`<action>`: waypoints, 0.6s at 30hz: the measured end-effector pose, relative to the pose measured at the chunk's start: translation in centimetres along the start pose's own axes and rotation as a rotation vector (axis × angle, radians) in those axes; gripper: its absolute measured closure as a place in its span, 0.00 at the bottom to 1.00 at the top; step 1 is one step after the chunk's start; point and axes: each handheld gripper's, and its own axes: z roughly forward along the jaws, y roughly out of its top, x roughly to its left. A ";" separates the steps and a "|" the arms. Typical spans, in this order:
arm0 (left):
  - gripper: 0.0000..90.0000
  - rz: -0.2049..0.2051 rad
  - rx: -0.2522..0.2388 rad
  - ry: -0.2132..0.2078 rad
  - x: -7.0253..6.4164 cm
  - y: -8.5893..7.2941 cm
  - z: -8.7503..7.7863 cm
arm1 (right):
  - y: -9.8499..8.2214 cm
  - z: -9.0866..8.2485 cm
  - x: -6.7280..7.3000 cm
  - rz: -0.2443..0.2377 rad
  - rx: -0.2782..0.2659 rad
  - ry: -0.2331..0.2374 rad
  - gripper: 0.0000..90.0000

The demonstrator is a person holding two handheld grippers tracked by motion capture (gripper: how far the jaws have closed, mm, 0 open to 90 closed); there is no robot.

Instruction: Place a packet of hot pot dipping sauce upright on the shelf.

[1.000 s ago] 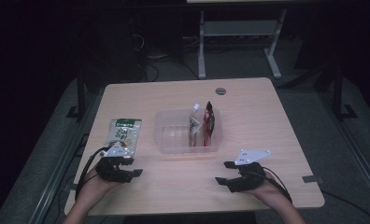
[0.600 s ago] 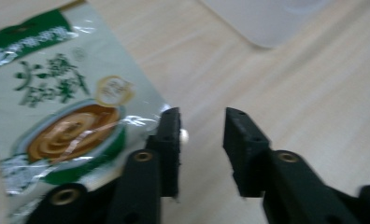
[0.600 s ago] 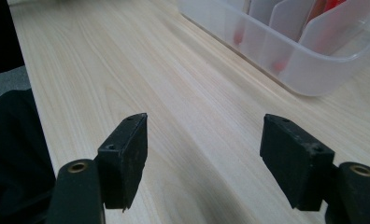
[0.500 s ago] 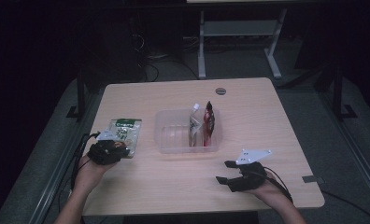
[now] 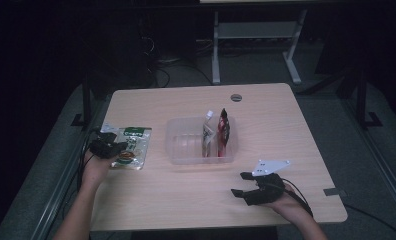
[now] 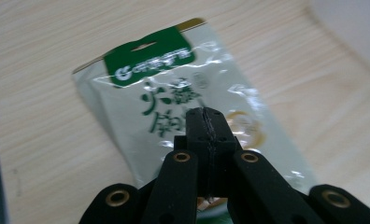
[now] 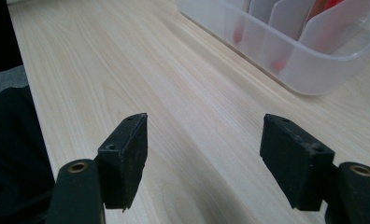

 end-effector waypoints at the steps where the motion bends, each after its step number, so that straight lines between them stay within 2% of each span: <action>1: 1.00 -0.003 0.008 0.005 0.2 0.1 0.3 | 0.0 0.0 0.0 0.003 0.000 -0.001 0.35; 7: 1.00 -0.016 0.062 0.027 0.8 -0.1 2.5 | -0.1 0.0 0.0 0.008 -0.002 -0.001 0.35; 9: 1.00 -0.036 0.055 0.016 1.0 -0.1 2.7 | -0.1 0.0 -0.1 0.005 -0.004 -0.002 0.35; 12: 1.00 -0.005 0.075 0.032 0.7 0.1 2.9 | -0.1 0.0 -0.1 0.005 0.002 -0.003 0.35; 18: 1.00 0.007 0.091 0.032 0.4 0.0 3.5 | -0.2 0.1 0.0 0.001 0.004 -0.004 0.35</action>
